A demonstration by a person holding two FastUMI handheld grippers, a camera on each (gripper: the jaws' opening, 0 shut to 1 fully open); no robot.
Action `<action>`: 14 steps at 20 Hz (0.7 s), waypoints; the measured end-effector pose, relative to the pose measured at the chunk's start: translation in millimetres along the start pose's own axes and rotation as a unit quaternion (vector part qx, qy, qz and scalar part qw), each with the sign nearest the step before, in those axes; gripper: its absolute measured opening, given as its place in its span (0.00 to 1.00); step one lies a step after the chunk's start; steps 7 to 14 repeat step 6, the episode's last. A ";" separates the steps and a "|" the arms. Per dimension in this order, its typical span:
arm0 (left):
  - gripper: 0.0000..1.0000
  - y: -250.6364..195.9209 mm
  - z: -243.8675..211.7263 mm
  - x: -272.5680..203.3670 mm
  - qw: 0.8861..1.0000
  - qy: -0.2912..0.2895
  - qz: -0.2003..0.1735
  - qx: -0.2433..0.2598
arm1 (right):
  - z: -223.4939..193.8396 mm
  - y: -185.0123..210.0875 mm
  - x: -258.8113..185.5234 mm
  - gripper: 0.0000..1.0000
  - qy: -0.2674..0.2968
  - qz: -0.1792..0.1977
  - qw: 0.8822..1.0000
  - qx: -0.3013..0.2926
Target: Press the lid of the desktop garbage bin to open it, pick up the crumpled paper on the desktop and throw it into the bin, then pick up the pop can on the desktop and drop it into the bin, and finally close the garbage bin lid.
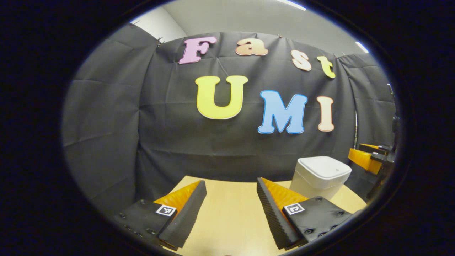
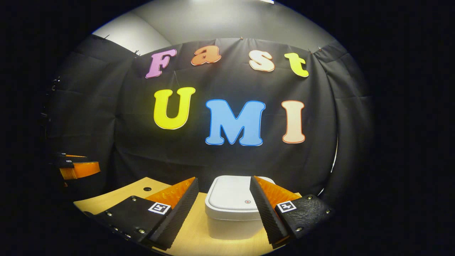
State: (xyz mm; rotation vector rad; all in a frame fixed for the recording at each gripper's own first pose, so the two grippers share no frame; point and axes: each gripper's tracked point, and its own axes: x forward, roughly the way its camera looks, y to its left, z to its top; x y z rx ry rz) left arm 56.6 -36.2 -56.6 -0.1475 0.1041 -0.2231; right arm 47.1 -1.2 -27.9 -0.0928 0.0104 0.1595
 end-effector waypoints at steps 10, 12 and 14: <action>0.99 -0.5 11.8 -1.2 1.000 -0.013 -0.018 -0.005 | 7.1 15.3 -16.5 0.93 -0.004 -0.008 1.000 0.005; 0.99 -0.5 11.8 -1.2 1.000 -0.013 -0.018 -0.005 | 7.1 15.3 -16.5 0.93 -0.004 -0.008 1.000 0.005; 0.99 -0.5 11.8 -1.2 1.000 -0.013 -0.018 -0.005 | 7.1 15.3 -16.5 0.93 -0.004 -0.008 1.000 0.005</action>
